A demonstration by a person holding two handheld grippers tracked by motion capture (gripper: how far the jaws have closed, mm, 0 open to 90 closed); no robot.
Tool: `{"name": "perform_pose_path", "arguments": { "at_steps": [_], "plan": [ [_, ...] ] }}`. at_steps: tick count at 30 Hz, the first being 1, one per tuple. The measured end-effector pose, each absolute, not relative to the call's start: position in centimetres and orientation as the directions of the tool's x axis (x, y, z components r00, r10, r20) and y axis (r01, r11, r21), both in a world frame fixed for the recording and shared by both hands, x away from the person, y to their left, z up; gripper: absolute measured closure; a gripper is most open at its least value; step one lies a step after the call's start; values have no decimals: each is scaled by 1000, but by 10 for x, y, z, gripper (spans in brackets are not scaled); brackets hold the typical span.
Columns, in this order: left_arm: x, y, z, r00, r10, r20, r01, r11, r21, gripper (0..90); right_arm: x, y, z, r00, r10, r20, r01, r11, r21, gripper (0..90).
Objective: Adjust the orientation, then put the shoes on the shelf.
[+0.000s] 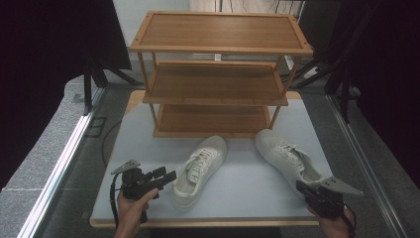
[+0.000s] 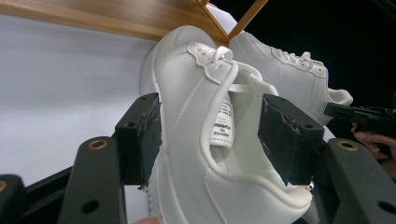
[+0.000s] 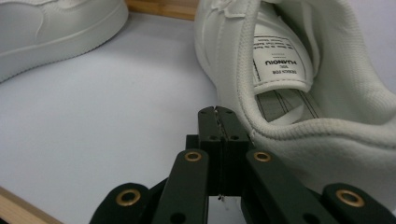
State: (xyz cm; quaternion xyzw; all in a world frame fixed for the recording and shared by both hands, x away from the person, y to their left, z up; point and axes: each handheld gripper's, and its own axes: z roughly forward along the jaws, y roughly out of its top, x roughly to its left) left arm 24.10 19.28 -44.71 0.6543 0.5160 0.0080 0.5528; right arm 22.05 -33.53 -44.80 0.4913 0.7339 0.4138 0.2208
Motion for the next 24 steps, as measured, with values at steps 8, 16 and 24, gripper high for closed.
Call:
{"name": "perform_pose_path", "arguments": {
  "at_steps": [8,16,24],
  "plan": [
    [236,192,-443,472,690,-548,655,141,742,397,220,-328,-442,-491,866,93,479,179,859,785],
    [236,187,-437,490,711,-504,629,112,769,394,219,-324,-424,-523,848,88,421,167,892,576],
    [245,180,-424,515,728,-453,602,70,796,396,246,-335,-397,-516,856,41,381,186,905,488]
  ]
}}
